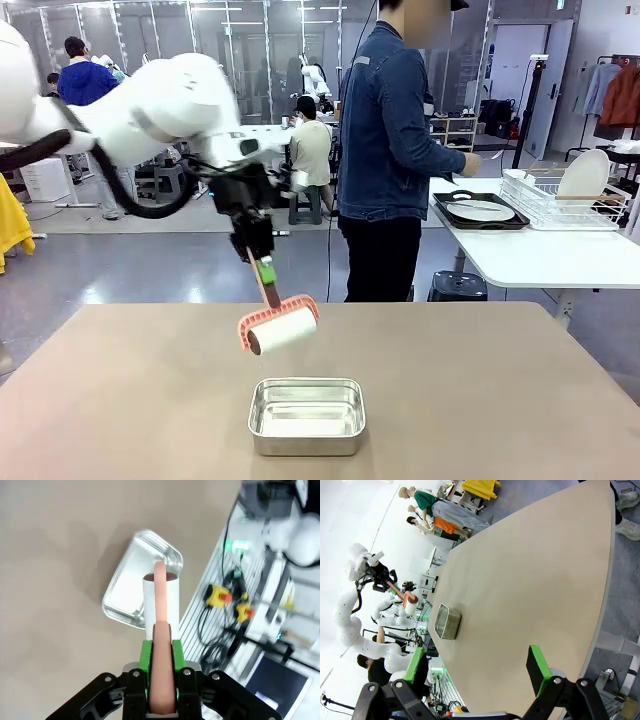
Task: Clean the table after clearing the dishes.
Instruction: When the right (or left) Handle tray is removed, use the right hand (or left hand) to clean the right (or left) side of the table with the Lint Roller.
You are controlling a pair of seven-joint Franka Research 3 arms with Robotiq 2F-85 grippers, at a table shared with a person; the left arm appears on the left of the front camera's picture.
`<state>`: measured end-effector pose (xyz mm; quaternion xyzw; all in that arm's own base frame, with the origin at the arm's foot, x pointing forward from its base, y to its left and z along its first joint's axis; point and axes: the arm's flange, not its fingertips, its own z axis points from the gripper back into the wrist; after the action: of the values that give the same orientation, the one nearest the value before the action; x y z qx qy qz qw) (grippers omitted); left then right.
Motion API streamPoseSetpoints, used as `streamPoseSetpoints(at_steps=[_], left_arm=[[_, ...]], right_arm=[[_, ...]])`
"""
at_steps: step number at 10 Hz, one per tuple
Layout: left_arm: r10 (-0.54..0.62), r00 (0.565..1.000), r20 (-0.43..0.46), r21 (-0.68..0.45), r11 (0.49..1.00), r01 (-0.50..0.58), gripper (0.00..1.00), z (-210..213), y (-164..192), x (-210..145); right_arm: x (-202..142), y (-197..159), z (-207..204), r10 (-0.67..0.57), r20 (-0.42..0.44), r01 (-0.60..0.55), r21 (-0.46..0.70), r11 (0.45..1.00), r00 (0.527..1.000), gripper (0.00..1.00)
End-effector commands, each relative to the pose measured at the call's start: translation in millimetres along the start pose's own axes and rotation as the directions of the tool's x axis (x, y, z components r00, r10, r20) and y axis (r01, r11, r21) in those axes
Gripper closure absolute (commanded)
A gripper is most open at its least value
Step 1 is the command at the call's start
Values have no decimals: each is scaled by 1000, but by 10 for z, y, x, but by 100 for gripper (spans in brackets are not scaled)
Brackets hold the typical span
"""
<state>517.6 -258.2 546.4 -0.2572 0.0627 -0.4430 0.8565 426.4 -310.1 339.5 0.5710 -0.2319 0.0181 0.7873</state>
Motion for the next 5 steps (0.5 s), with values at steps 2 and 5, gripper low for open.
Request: streamPoseSetpoints(at_steps=[2, 5], left_arm=[[174, 952, 251, -91, 984, -156, 100, -168, 504, -638], [11, 920, 392, 18, 1000, -20, 100, -314, 736, -917]], right_arm=[[-20, 35, -9, 9, -1, -9, 9, 1000, 1000, 0], [-20, 35, -9, 9, -1, -9, 9, 1000, 1000, 0]])
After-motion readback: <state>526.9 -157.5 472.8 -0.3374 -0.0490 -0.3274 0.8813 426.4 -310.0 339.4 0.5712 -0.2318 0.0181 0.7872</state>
